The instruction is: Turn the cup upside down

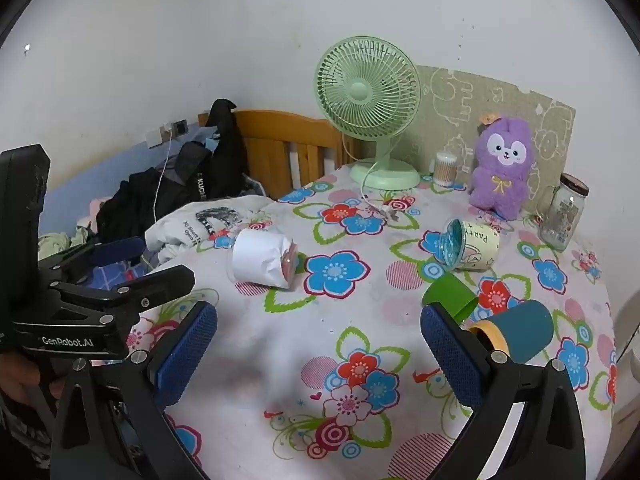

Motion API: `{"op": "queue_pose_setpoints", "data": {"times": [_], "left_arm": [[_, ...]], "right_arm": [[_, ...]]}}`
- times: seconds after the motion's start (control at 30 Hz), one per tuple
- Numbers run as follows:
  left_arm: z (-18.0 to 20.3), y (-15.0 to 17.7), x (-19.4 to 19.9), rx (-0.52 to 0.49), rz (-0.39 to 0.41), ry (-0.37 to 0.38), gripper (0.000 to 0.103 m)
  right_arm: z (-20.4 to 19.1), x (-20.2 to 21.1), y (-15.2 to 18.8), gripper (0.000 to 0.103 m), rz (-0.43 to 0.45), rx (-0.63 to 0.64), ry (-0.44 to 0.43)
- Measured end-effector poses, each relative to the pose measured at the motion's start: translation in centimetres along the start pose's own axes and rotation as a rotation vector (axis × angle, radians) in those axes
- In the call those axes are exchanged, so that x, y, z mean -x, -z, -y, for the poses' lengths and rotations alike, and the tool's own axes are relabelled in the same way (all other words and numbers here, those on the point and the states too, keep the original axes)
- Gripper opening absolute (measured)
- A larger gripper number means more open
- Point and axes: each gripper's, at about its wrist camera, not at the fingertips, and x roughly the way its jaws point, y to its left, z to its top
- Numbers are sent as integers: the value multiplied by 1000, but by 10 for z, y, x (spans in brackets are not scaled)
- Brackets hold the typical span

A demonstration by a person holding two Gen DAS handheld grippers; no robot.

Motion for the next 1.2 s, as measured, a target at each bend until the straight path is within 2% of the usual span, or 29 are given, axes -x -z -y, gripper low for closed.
{"op": "queue_pose_setpoints", "data": {"times": [0.4, 1.2], "left_arm": [[3, -4, 7, -14, 23, 5, 103], [8, -4, 0, -21, 19, 3, 103]], "right_arm": [[1, -3, 1, 102, 2, -10, 3], [6, -6, -2, 102, -15, -17, -16]]}}
